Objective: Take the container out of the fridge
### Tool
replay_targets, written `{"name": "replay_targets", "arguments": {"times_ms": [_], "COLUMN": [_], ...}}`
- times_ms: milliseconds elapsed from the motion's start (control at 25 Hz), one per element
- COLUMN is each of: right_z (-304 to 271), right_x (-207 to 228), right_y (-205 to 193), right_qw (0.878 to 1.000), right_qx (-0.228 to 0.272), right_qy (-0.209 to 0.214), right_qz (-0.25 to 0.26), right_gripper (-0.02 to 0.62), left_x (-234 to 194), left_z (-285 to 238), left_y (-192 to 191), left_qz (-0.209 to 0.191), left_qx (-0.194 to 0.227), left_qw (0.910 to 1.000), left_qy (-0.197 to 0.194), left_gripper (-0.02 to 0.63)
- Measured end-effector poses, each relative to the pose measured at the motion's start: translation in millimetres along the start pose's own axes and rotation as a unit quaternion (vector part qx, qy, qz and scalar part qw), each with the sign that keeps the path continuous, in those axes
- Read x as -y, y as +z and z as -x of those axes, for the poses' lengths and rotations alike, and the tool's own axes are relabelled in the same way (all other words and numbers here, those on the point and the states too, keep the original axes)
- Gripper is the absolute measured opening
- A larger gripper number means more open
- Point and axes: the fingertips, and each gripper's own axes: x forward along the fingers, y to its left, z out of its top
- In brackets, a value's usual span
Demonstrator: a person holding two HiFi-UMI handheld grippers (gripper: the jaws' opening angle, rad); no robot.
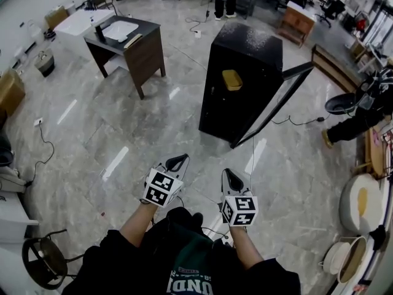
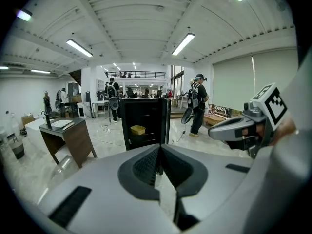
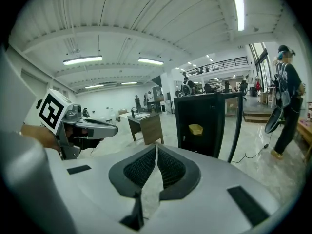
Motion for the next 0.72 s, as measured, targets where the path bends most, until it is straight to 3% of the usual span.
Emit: {"name": "replay_targets", "arguments": {"times_ms": [320, 720], "right_z": [-29.0, -116.3], "right_x": [15.5, 30.8], "right_y": [6.0, 51.5], "right_qw": [1.0, 1.0], "right_qx": [-0.008, -0.001], "right_qy": [-0.003, -0.013], "right_qz": [-0.007, -0.004], "right_gripper": [0.037, 0.037], "left_x": [-24.0, -85.9], "left_z": [-31.0, -87.7], "left_y": [13.2, 42.4], "left_qz": [0.001, -0.02], "left_qx": [-0.001, -0.001], "left_qw": [1.0, 0.9997], "left_qy": [-0.001, -0.017], "left_gripper": [0.014, 0.014]}}
